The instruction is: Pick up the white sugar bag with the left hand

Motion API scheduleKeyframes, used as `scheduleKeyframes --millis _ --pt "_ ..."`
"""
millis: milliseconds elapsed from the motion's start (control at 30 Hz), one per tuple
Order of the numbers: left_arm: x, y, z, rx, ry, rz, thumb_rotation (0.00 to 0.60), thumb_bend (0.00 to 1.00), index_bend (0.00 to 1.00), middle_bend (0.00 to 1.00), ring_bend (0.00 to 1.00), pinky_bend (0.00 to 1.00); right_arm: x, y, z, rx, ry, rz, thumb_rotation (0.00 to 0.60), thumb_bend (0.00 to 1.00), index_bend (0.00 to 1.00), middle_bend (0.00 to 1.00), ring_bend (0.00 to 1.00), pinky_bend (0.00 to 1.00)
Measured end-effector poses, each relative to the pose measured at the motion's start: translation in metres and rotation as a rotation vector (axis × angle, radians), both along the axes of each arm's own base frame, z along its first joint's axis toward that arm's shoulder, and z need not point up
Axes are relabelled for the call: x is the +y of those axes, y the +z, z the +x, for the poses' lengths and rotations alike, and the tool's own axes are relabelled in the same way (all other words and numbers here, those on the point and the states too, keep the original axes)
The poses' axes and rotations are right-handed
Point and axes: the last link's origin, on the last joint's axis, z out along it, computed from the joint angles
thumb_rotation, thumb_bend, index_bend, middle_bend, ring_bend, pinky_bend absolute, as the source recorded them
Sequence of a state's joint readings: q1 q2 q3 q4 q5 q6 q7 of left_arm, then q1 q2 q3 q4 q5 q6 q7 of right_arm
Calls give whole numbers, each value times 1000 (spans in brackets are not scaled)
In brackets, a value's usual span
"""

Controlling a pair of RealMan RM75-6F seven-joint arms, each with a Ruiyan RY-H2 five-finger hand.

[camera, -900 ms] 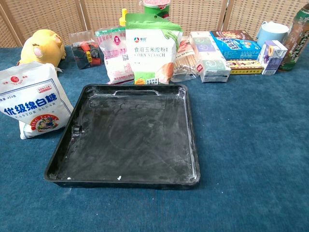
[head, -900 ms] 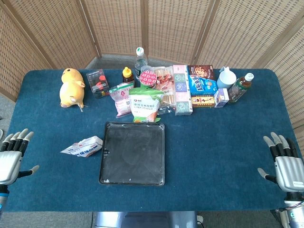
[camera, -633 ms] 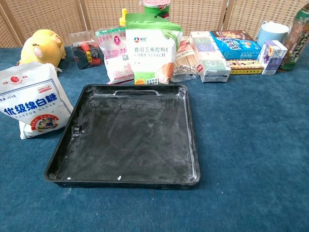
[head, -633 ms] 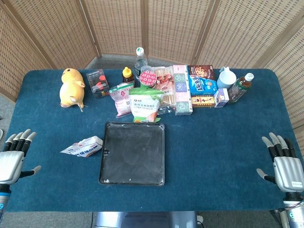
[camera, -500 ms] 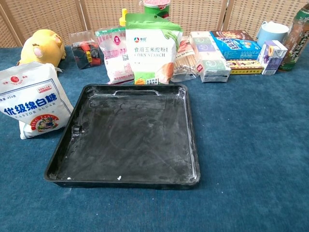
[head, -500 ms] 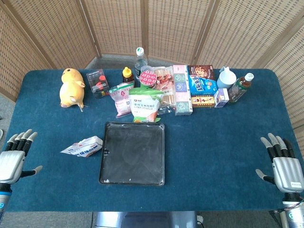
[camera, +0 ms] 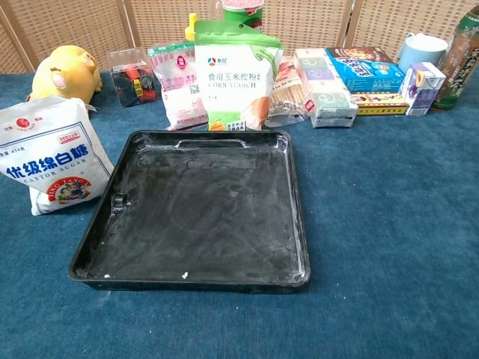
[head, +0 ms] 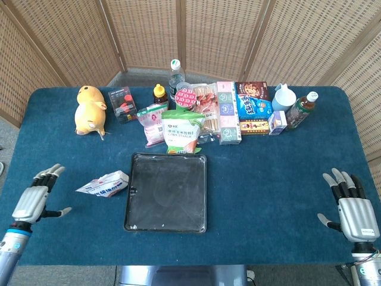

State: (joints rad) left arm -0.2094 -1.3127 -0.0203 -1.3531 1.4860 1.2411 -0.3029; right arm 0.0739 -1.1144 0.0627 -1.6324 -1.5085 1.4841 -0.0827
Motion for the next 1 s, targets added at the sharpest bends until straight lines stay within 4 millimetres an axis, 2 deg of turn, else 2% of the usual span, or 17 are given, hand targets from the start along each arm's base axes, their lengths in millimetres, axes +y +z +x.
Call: scheduleKeyframes --millis 233,467,733,900,1000 --pt "17 -42 9 -151 -48 -3 600 3 0 0 0 0 0 4 0 -17 -2 -6 600 0 111 13 7 0" --pt "34 -64 28 -258 -75 3 600 3 0 0 0 0 2 1 1 -46 4 21 600 0 112 13 8 0" --pt "38 -82 34 -264 -64 -24 600 9 0 0 0 0 0 4 -2 -61 -12 16 600 0 111 13 9 0" --pt "39 -87 35 -278 -56 -33 600 101 12 0 0 13 -1 5 -2 -69 -14 15 600 0 111 13 9 0" --pt "41 -91 37 -294 -54 -42 600 181 138 44 37 141 -1 5 -2 -87 -16 21 600 0 111 13 11 0"
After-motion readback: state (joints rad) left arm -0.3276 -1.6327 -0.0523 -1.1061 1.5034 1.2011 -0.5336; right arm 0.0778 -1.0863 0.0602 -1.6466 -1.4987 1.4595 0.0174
